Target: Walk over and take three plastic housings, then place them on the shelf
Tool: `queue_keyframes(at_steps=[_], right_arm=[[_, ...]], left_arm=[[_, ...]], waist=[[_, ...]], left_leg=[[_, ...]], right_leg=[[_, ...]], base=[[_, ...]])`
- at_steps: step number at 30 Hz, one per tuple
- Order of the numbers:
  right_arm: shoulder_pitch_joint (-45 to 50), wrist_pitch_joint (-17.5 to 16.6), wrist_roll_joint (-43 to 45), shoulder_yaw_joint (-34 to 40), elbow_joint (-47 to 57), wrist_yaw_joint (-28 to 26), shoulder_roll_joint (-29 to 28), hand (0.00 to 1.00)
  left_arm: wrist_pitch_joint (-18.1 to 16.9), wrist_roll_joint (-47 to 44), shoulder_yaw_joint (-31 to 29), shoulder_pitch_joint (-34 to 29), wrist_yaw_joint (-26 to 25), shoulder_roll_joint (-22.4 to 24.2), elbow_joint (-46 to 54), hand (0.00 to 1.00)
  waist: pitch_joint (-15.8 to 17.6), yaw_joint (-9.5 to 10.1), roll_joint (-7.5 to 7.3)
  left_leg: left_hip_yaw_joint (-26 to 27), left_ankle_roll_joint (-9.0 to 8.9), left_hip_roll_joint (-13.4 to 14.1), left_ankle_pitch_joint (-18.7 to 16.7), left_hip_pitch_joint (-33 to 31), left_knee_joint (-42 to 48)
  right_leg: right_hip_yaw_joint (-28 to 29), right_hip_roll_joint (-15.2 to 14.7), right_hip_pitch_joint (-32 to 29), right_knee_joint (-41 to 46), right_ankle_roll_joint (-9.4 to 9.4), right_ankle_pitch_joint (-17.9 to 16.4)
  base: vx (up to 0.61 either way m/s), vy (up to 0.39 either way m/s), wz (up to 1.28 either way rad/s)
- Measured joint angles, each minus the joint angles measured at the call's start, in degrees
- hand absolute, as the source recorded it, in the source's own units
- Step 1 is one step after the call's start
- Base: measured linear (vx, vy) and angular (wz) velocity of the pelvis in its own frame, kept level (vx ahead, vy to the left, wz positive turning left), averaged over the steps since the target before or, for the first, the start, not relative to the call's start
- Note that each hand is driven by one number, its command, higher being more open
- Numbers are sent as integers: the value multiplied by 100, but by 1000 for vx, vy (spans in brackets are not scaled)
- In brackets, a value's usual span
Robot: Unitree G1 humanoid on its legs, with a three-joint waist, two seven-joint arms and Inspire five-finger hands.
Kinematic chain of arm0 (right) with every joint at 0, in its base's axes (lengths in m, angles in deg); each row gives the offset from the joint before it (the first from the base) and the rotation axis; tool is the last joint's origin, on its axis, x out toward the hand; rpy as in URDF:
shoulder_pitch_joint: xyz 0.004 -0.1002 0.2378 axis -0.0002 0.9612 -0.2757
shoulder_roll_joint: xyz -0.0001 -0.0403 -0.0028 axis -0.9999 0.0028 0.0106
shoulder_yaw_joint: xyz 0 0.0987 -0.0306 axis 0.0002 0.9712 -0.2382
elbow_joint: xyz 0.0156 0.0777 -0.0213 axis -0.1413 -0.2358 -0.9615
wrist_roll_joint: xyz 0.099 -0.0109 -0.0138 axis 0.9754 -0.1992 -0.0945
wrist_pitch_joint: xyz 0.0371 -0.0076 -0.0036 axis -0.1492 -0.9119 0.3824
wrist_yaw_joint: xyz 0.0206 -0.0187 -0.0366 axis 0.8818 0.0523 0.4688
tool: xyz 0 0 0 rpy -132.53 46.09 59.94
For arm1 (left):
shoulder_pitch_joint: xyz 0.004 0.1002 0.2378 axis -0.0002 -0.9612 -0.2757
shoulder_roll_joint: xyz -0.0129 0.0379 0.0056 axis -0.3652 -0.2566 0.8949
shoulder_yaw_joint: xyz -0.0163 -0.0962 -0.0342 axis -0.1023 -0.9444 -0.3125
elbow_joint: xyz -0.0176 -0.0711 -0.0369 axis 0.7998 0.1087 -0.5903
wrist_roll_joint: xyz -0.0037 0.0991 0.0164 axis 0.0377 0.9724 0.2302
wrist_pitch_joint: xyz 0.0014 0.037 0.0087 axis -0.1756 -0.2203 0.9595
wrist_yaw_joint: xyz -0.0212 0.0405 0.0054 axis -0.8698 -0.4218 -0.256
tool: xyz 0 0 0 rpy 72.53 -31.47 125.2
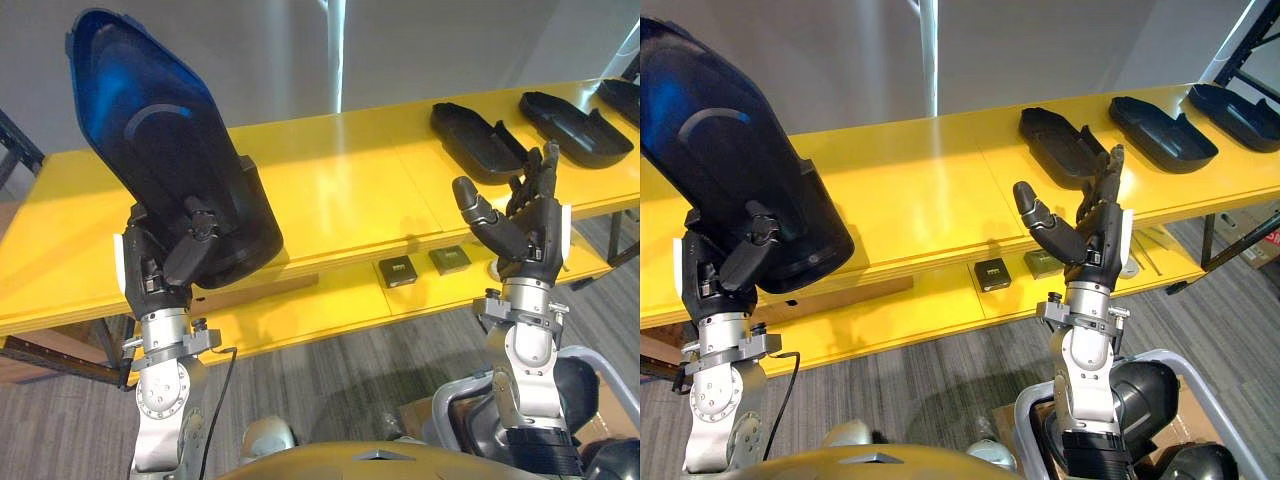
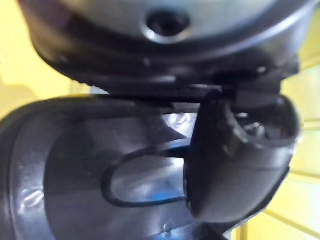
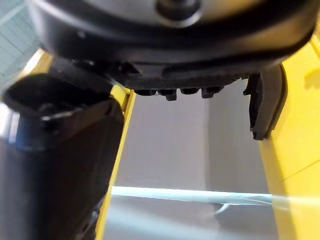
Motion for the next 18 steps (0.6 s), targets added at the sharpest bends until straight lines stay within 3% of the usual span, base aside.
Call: queue_keyframes(at_steps=[1, 3, 5, 6, 7, 9, 10, 13, 18], right_arm=[[81, -63, 67, -18, 41, -29, -33, 100], [87, -155, 79, -14, 84, 6, -78, 100], [96, -169, 45, -51, 83, 95, -35, 100], [114, -165, 1, -104, 66, 141, -98, 100], [170, -167, -10, -145, 85, 179, -116, 100], [342, -176, -47, -392, 73, 156, -131, 100], [368, -176, -54, -462, 74, 127, -142, 100], [384, -174, -258, -727, 75, 22, -214, 100], [465, -140, -359, -727, 80, -58, -249, 100]], left_arm=[[-4, 2, 15, 47, 30, -24, 2, 0], [-4, 5, 77, 217, 108, -89, -9, 0], [20, 11, 330, 452, 172, -183, -77, 0], [46, 16, 446, 540, 287, -256, -149, 0], [93, 16, 490, 578, 342, -320, -172, 0], [357, -119, 471, 726, 639, -619, -173, 0], [461, -222, 438, 725, 707, -677, -173, 0], [1083, -602, 193, 709, 852, -722, -178, 0], [1556, -962, 145, 797, 891, -733, -224, 0]], waist=[[-73, -31, 60], [-88, -200, 89], [-136, -245, 180], [-198, -293, 189], [-230, -321, 123], [-237, -353, -167], [-245, -353, -205], [-244, -352, -212], [-256, -472, -202]], left_leg=[[86, 108, 10, -107, 72, -460], [206, 122, -8, -129, 222, -1563], [204, -4, -131, 478, 629, -2828], [287, -211, -286, 698, 816, -3084], [299, -203, -399, 699, 871, -3181], [569, -85, -698, 656, 996, -3380], [643, -64, -729, 645, 1019, -3390], [922, -46, -745, 612, 1220, -3515], [959, -94, -717, 651, 1237, -3683]], right_leg=[[68, -57, -42, 17, 5, 4], [159, -214, -135, 47, 66, 41], [442, -370, -342, 201, 240, 52], [607, -485, -434, 260, 358, 76], [653, -583, -471, 264, 369, 87], [850, -876, -591, 208, 555, 274], [872, -907, -627, 209, 594, 331], [854, -869, -652, 153, 533, 584], [724, -773, -642, -16, 511, 632]], base=[[17, 82, -30], [32, 125, -25], [54, 293, -55], [62, 244, -58], [80, 196, -45], [91, 200, -39], [86, 194, -48], [45, 78, -40], [5, -25, -7]])
